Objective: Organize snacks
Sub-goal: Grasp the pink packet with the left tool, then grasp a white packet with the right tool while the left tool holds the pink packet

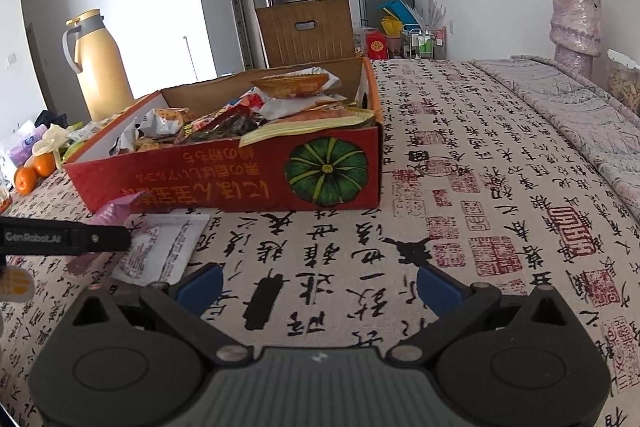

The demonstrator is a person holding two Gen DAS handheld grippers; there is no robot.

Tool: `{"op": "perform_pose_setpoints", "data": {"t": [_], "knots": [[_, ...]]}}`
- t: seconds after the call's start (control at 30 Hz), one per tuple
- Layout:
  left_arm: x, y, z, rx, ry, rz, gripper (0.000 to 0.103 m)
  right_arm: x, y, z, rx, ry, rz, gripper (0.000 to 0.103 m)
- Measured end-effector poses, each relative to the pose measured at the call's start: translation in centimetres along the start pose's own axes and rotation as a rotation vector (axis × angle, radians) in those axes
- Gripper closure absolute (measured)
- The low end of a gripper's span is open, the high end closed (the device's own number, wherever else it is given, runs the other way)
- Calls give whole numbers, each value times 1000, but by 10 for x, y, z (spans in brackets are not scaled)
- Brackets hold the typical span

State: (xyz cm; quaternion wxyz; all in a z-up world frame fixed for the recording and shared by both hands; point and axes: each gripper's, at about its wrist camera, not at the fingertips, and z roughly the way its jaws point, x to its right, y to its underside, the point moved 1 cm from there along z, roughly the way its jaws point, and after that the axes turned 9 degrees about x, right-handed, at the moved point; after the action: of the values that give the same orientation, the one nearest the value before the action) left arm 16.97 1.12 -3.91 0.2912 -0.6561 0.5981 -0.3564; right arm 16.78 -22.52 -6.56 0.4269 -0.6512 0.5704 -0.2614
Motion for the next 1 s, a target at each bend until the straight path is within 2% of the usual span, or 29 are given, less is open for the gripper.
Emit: {"op": "perform_pose_setpoints", "data": {"t": [0.6, 1.0], "knots": [[-55, 14, -12, -6, -130, -1, 40, -80, -9, 23, -44, -117, -92, 0], [-74, 14, -16, -12, -160, -8, 40, -112, -18, 60, -120, -75, -120, 0]]}}
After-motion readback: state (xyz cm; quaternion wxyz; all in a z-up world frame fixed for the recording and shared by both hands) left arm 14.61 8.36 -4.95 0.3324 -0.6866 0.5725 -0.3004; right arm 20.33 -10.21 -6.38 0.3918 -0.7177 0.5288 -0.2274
